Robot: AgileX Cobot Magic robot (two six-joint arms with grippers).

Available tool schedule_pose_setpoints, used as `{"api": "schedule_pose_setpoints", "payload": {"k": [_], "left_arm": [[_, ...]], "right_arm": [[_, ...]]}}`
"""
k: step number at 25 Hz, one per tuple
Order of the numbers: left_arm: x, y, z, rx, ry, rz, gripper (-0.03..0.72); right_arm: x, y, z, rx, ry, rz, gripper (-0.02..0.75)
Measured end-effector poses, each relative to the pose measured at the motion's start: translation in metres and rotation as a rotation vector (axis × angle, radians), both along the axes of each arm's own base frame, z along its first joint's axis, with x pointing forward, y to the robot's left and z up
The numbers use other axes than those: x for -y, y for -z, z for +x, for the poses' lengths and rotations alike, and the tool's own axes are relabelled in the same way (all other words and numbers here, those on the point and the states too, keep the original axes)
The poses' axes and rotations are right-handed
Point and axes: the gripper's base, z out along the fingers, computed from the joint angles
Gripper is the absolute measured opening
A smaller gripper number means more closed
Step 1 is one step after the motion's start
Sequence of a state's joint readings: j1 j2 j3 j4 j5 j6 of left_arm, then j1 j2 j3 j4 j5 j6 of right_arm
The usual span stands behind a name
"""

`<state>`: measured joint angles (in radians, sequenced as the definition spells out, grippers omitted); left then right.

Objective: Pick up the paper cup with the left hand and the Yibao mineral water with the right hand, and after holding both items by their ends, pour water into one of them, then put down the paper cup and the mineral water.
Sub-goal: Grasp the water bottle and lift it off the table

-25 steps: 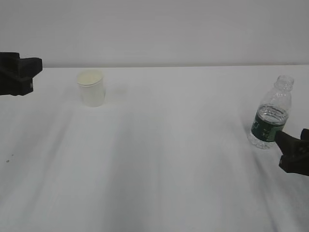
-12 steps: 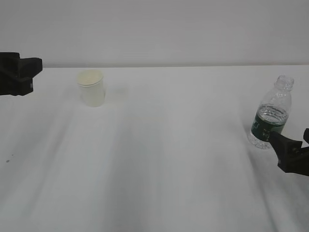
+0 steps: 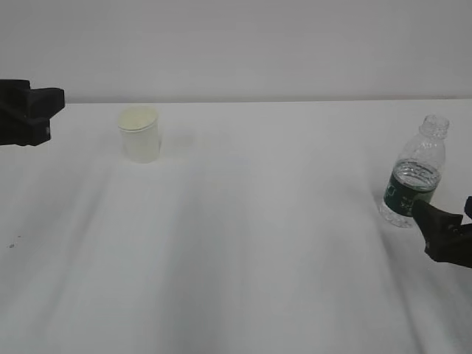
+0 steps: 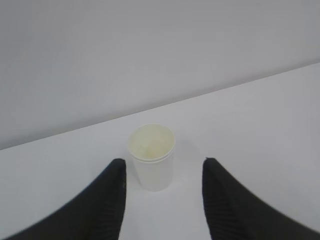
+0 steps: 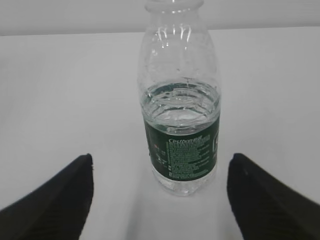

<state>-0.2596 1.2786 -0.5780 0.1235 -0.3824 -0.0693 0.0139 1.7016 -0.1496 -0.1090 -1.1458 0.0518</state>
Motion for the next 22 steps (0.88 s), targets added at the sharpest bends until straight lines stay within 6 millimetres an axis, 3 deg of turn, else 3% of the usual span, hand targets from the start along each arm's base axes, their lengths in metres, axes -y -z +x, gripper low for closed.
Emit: {"api": "schedule_pose_setpoints", "payload": {"k": [5,22], "left_arm": [[0.000,0.000,0.000,0.001,0.000,0.000,0.347],[0.000,0.000,0.000,0.005,0.001,-0.001,0.342]], "right_arm": [[0.000,0.005,0.001,-0.024,0.005,0.004,0.684],[-0.001,0.025,0.035,-0.052,0.001,0.004,0.689]]}}
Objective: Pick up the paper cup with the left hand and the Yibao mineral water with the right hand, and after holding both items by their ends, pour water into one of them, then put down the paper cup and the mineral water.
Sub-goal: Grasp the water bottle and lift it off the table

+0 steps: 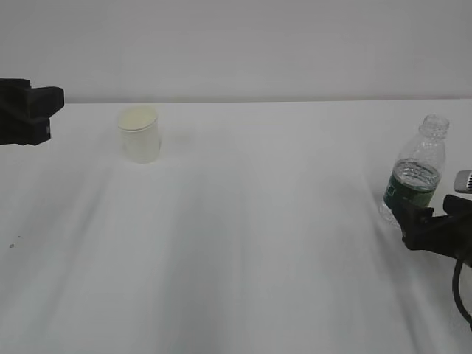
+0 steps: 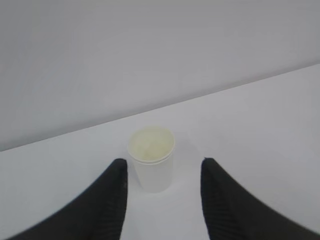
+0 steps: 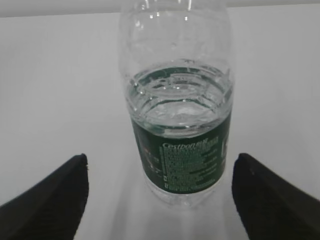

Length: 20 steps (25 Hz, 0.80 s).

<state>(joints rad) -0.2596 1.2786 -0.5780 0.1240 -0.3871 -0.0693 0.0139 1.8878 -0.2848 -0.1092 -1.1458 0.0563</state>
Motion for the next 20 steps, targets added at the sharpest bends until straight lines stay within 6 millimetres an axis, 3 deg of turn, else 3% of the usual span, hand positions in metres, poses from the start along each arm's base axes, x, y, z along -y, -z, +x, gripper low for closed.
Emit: {"api": "schedule_pose_setpoints", "payload": {"k": [20], "left_arm": [[0.001,-0.002,0.000,0.022,0.008,0.001,0.342]], "right_arm": [[0.000,0.013,0.029,0.009,0.008,0.006,0.686]]}}
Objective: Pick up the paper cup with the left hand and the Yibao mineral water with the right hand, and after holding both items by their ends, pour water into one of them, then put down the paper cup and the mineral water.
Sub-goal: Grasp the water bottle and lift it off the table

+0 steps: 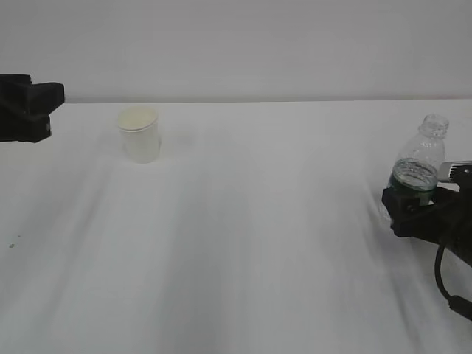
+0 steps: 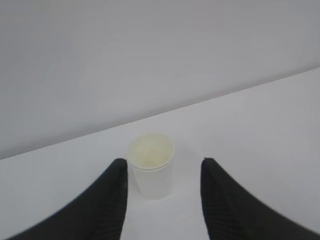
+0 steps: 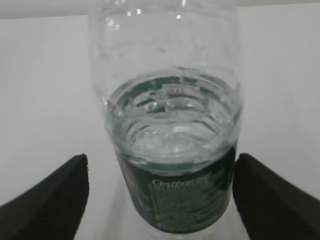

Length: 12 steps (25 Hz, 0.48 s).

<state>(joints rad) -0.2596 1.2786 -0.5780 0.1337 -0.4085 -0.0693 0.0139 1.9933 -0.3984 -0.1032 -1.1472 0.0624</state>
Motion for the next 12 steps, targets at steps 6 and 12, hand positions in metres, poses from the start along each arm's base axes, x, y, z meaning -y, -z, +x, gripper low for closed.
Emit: {"api": "schedule_pose_setpoints", "payload": {"k": [6,12], "left_arm": [[0.000,-0.001,0.000,0.015,0.003,-0.003,0.342],[0.001,-0.002,0.000,0.023,0.005,-0.004,0.341]], "right_arm": [[0.001,0.005,0.007,-0.002,0.010,0.001,0.684],[0.001,0.015,0.016,-0.014,0.018,0.001,0.683]]}}
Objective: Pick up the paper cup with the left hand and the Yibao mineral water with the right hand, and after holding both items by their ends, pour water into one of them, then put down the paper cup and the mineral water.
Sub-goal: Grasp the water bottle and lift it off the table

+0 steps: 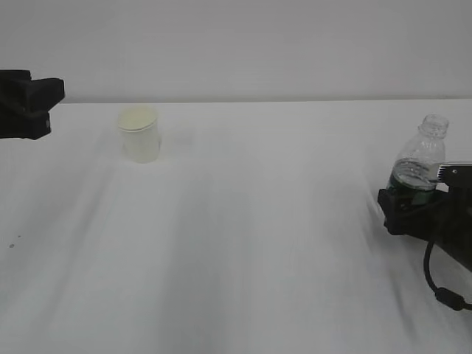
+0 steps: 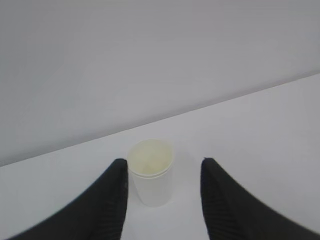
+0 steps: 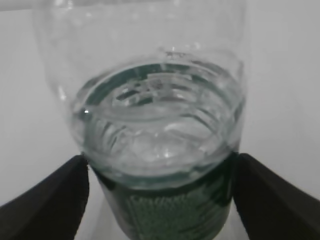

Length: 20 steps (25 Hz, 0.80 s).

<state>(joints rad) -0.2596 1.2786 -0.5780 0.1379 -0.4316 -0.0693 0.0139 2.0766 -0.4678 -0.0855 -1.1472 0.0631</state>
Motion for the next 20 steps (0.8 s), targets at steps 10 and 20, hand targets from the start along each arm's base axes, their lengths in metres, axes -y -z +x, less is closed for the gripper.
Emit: {"api": "schedule_pose_setpoints", "payload": {"k": [10,20], "left_arm": [[0.0001,-0.0002,0.0000,0.003,0.002,0.001,0.341],[0.0001,-0.0002,0.0000,0.003,0.002,0.001,0.341]], "right_arm": [[0.0018,-0.0003,0.0082,0.019,0.023,0.002,0.680],[0.0024,0.0060,0.0110,0.007,0.032,0.003,0.666]]}}
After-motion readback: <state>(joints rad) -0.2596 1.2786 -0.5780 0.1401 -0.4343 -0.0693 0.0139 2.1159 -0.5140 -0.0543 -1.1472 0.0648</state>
